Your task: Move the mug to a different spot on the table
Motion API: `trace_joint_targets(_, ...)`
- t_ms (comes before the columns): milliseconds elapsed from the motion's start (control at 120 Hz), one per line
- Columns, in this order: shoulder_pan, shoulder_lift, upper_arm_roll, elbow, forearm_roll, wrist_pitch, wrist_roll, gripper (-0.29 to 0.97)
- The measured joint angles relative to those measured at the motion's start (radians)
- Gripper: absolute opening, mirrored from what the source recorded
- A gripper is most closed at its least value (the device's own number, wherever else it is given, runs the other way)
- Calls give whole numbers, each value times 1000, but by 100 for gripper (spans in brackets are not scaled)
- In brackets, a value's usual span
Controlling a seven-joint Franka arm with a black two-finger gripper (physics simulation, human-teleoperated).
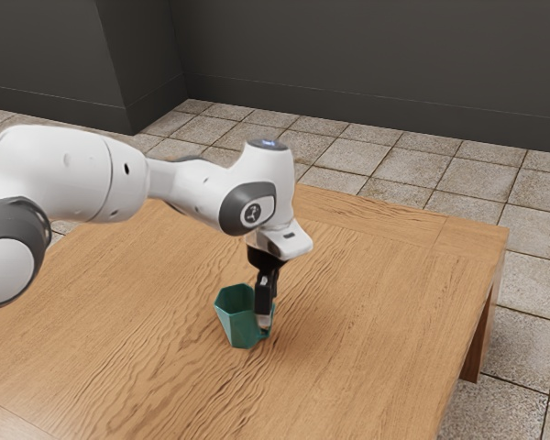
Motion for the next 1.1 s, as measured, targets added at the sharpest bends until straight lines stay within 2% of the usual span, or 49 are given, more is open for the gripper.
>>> trace_joint_targets(33, 0, 1, 0, 0, 3, 0, -6, 64)
trace_joint_targets(158, 1, 0, -1, 1, 27, 5, -33, 30)
trace_joint_targets(233, 0, -2, -1, 2, 47, 7, -48, 16)
trace_joint_targets(467, -1, -19, -1, 2, 78, 14, -91, 7)
trace_joint_targets(533, -1, -31, -1, 1, 82, 13, -101, 7)
trace_joint_targets(667, -1, -89, 11, -24, 93, 7, -120, 3)
trace_joint_targets(883, 0, -202, 89, -148, 109, 7, -150, -7)
trace_joint_targets(1100, 1, -252, 196, -254, 130, 26, -177, -11)
